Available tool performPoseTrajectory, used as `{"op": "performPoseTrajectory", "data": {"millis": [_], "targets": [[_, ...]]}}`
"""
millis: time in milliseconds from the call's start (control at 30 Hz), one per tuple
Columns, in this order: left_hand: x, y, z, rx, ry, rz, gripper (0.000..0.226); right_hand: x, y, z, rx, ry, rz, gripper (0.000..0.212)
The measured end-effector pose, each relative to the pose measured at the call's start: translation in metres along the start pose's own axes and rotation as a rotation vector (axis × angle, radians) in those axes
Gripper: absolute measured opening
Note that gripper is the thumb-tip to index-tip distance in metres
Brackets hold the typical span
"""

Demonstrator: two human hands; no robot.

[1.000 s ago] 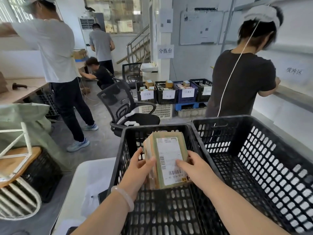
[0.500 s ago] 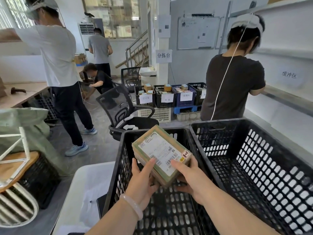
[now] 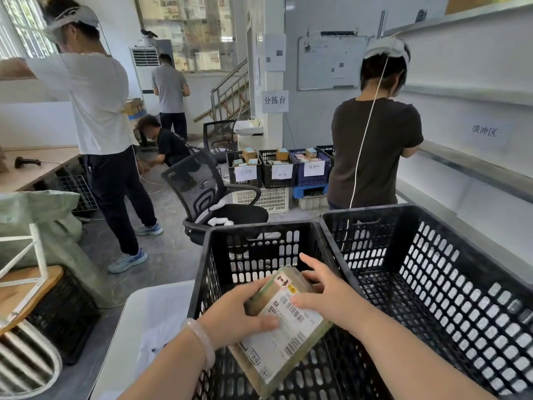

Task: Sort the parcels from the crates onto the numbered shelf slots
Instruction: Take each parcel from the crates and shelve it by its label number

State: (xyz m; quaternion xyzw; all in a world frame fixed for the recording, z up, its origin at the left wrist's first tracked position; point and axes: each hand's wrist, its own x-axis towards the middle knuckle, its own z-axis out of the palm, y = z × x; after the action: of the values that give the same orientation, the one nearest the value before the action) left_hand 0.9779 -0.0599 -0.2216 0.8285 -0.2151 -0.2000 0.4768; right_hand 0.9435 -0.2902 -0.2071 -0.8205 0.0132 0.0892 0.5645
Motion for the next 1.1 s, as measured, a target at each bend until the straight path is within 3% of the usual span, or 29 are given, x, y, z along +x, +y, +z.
{"op": "performPoseTrajectory", "data": {"millis": [200, 333, 467, 600, 800, 967, 1100], "targets": [[-0.001, 0.002, 0.011, -0.17, 0.031, -0.015, 0.06, -0.003, -0.009, -0.009, -0.071, 0.027, -0.085, 0.089], [0.001, 0.007, 0.013, -0.255, 0.105, -0.004, 0.053, -0.01, -0.008, -0.011, -0.081, 0.233, -0.127, 0.076], [0.019, 0.025, 0.019, -0.409, 0.291, 0.0, 0.042, -0.029, 0.005, -0.003, -0.29, 0.376, -0.248, 0.089], [0.046, 0.06, 0.037, -0.459, 0.358, 0.077, 0.045, -0.045, 0.009, -0.012, -0.251, 0.396, -0.277, 0.095], [0.07, 0.131, 0.096, -0.309, 0.245, 0.317, 0.096, -0.096, 0.008, -0.087, -0.204, 0.651, -0.263, 0.089], [0.08, 0.196, 0.173, -0.097, 0.101, 0.592, 0.079, -0.162, 0.014, -0.161, -0.24, 0.871, -0.236, 0.085], [0.086, 0.26, 0.254, -0.113, -0.008, 0.701, 0.075, -0.235, 0.033, -0.226, -0.266, 1.009, -0.205, 0.085]]}}
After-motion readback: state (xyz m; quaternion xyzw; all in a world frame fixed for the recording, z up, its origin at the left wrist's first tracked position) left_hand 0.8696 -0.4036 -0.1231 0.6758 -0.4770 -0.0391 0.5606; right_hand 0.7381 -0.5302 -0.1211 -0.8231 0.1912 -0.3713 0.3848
